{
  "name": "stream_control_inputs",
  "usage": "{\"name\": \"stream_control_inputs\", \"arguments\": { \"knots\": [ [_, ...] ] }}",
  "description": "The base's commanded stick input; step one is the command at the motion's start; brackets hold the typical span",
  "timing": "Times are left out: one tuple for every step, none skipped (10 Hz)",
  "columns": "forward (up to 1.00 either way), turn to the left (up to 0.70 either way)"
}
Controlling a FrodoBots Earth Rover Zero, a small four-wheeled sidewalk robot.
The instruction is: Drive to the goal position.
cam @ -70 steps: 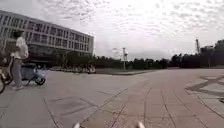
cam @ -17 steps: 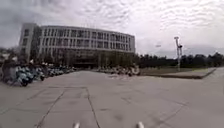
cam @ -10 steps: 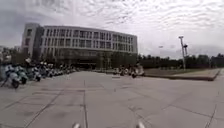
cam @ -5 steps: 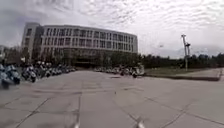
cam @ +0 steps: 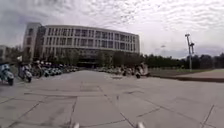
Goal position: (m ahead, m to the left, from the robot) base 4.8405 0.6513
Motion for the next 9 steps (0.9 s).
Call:
{"name": "stream_control_inputs", "arguments": {
  "knots": [
    [0.7, 0.13],
    [0.7, 0.13],
    [0.7, 0.13],
    [0.7, 0.13],
    [0.7, 0.13],
    [0.7, 0.13],
    [0.7, 0.13],
    [0.7, 0.13],
    [0.7, 0.13]
  ]
}}
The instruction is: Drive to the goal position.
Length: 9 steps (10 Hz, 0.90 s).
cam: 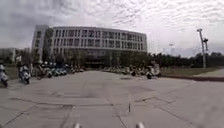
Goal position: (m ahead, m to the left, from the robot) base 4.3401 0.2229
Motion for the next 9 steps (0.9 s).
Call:
{"name": "stream_control_inputs", "arguments": {
  "knots": [
    [0.7, 0.12],
    [0.7, 0.09],
    [0.7, 0.05],
    [0.7, 0.01],
    [0.7, 0.0],
    [0.7, 0.0],
    [0.7, 0.0],
    [0.7, 0.0],
    [0.7, 0.0]
  ]
}}
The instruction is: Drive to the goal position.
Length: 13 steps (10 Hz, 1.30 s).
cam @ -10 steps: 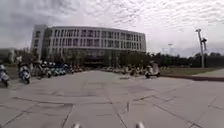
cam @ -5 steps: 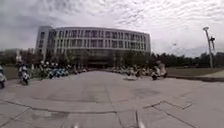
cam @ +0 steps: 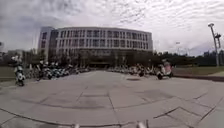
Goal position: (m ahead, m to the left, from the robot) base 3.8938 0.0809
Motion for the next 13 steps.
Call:
{"name": "stream_control_inputs", "arguments": {
  "knots": [
    [0.7, 0.0],
    [0.7, 0.0],
    [0.7, 0.0],
    [0.7, 0.0],
    [0.7, 0.0],
    [0.7, 0.0],
    [0.7, 0.0],
    [0.7, 0.0],
    [0.7, 0.0],
    [0.7, 0.0],
    [0.7, 0.03],
    [0.7, 0.13],
    [0.7, 0.14]
  ]
}}
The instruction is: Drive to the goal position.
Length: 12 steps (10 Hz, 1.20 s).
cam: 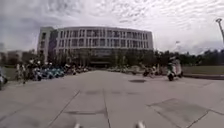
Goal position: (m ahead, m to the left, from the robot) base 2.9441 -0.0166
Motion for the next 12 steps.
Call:
{"name": "stream_control_inputs", "arguments": {
  "knots": [
    [0.7, 0.14],
    [0.7, 0.14],
    [0.7, 0.14],
    [0.7, 0.14],
    [0.7, 0.14],
    [0.7, 0.14],
    [0.7, 0.14],
    [0.7, 0.14],
    [0.7, 0.14],
    [0.7, 0.14],
    [0.7, 0.1],
    [0.7, 0.04]
  ]
}}
